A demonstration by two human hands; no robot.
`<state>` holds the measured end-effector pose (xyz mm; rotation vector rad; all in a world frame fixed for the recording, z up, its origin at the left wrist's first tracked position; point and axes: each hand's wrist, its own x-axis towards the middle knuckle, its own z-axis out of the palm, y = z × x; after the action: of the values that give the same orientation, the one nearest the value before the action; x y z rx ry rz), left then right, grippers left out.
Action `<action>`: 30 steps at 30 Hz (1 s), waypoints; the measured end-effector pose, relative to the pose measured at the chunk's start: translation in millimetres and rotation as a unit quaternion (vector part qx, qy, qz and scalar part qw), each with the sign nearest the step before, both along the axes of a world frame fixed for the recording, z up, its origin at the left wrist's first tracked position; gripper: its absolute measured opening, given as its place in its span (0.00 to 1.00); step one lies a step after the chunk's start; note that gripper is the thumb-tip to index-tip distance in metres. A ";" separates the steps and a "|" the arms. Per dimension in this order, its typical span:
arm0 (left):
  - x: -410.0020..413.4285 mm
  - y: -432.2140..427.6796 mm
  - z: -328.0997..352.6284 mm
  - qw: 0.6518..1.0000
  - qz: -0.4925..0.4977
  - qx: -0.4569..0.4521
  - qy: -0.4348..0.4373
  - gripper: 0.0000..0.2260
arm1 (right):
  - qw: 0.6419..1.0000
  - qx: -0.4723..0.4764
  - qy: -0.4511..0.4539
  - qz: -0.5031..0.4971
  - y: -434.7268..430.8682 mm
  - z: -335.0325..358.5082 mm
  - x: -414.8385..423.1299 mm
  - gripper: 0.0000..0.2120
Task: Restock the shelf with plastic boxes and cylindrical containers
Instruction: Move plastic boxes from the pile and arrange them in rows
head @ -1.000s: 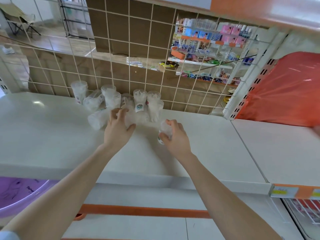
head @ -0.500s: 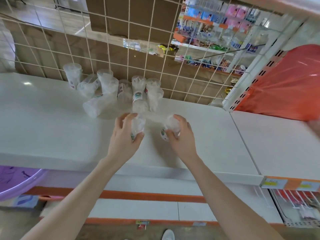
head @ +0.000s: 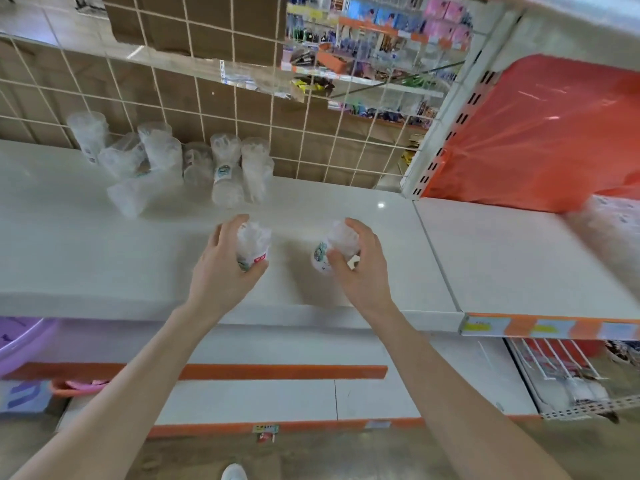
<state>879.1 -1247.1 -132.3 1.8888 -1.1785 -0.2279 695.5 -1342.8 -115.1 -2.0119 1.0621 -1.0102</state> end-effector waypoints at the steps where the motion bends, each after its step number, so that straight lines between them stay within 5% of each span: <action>1: -10.5 -1.0 1.9 1.000 -0.002 -0.002 -0.003 0.28 | 1.000 -0.001 -0.004 0.000 -1.2 2.6 -10.8 0.22; 16: -255.9 -32.8 13.3 0.993 -0.113 0.003 -0.023 0.29 | 0.998 -0.027 0.021 -0.050 -13.3 12.3 -247.3 0.23; 30: -355.6 -111.0 17.5 0.977 -0.209 0.005 -0.042 0.29 | 0.991 -0.007 0.000 -0.134 -61.6 5.8 -358.5 0.23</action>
<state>523.5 -1358.1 -114.8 1.6531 -1.6293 -0.3852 337.0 -1404.4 -109.2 -1.9137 1.3550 -1.1560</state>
